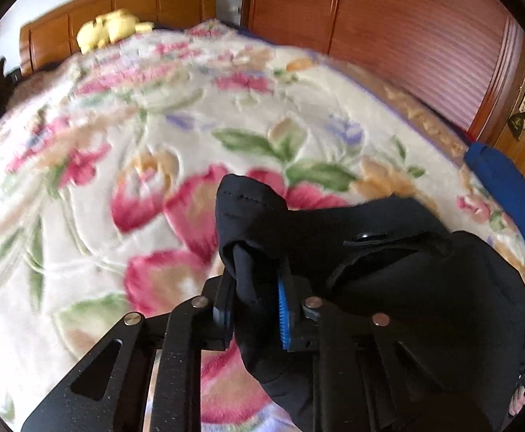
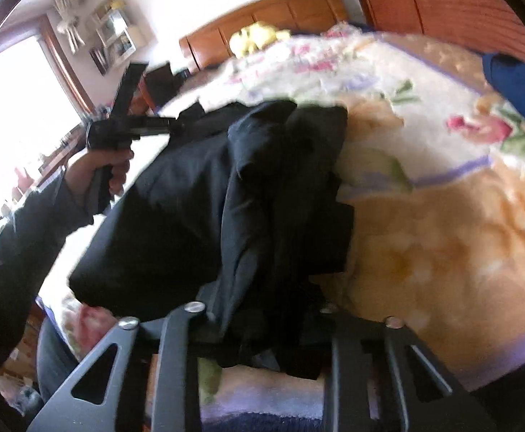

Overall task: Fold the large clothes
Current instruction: 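Carry the coat bundle with both grippers onto the blue pillow by the wardrobe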

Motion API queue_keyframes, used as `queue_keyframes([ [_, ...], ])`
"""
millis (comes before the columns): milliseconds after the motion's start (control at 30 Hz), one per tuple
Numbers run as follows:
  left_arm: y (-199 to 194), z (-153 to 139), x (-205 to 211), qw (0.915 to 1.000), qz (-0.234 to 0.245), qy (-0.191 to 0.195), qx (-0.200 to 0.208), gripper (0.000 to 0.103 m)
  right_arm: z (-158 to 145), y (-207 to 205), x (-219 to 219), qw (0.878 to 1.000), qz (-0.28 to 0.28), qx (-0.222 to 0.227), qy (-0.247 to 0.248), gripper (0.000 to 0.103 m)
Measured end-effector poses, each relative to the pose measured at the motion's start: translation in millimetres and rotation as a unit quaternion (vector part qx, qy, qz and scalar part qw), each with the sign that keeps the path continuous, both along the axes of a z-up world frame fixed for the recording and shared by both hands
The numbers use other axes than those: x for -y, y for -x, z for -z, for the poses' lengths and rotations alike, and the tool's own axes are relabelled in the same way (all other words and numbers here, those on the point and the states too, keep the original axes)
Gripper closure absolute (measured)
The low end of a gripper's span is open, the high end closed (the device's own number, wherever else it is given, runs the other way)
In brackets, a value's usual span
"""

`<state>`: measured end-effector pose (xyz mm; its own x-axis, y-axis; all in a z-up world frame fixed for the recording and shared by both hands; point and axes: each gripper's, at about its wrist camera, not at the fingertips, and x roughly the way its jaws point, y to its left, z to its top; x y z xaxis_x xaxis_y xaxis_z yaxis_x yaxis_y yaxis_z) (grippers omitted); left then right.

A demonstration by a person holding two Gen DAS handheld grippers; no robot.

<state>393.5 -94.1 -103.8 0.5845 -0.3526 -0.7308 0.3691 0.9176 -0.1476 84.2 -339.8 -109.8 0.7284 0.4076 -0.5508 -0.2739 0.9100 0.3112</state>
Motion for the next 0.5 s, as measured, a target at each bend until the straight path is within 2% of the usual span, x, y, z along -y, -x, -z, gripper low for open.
queue_keyframes([
  [133,17.3,-42.7,12.6,0.999,0.005,0.002,0.045,0.085,-33.4,18.0,14.1,0.997,0.016,0.065,0.022,0.085],
  [267,31.9,-84.0,42.1,0.9961,0.015,0.012,0.086,0.086,-78.6,35.9,50.3,0.989,0.038,0.126,0.06,0.086],
  [500,39.7,-155.8,134.7,0.9856,0.074,0.035,0.148,0.087,-157.8,75.3,145.4,0.967,0.108,0.189,0.131,0.086],
])
